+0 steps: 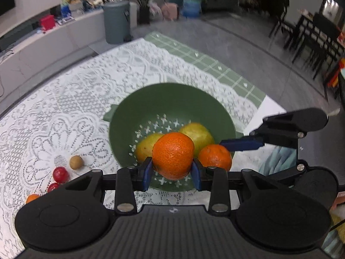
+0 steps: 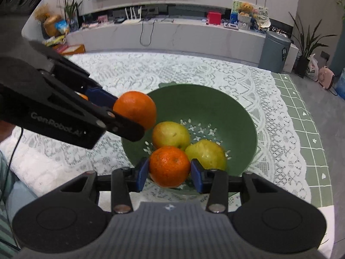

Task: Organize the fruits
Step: 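Carry both oranges to the green colander and lower them beside the pears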

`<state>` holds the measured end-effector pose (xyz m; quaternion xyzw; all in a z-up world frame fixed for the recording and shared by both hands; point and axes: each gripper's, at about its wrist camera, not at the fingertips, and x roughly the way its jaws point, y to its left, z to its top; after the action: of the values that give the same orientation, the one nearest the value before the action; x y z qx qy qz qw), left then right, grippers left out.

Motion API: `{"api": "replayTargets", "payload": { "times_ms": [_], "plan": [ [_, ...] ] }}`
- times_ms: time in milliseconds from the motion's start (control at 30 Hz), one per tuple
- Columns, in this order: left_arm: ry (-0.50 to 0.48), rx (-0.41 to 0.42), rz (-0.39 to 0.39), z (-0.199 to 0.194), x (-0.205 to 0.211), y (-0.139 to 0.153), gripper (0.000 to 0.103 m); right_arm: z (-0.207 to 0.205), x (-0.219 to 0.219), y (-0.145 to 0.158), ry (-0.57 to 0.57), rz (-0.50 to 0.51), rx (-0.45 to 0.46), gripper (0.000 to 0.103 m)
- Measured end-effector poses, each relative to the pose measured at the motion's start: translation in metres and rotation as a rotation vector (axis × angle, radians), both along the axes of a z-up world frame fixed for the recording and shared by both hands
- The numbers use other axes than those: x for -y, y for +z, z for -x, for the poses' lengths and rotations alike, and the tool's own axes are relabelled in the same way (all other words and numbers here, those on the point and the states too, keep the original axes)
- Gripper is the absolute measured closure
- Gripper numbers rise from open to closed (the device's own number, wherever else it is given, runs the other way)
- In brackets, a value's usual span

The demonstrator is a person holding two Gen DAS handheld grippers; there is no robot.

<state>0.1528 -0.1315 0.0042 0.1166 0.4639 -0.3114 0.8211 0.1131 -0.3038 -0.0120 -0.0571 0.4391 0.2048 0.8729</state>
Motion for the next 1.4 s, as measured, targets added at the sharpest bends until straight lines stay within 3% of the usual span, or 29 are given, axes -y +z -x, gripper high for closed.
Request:
{"api": "replayTargets", "payload": {
  "times_ms": [133, 467, 900, 1400],
  "plan": [
    [0.000, -0.059, -0.047, -0.009, 0.011, -0.003, 0.062, -0.014, 0.003, -0.001, 0.021, -0.026, -0.044, 0.063],
    [-0.033, -0.121, -0.149, -0.020, 0.029, -0.015, 0.062, -0.036, 0.009, -0.017, 0.069, -0.072, -0.161, 0.063],
    [-0.023, -0.196, -0.229, -0.033, 0.040, -0.032, 0.061, -0.053, 0.010, -0.032, 0.076, -0.080, -0.250, 0.062],
    [-0.013, -0.225, -0.230, -0.039, 0.041, -0.045, 0.061, -0.054, 0.010, -0.038, 0.062, -0.065, -0.250, 0.061]
  ]
}}
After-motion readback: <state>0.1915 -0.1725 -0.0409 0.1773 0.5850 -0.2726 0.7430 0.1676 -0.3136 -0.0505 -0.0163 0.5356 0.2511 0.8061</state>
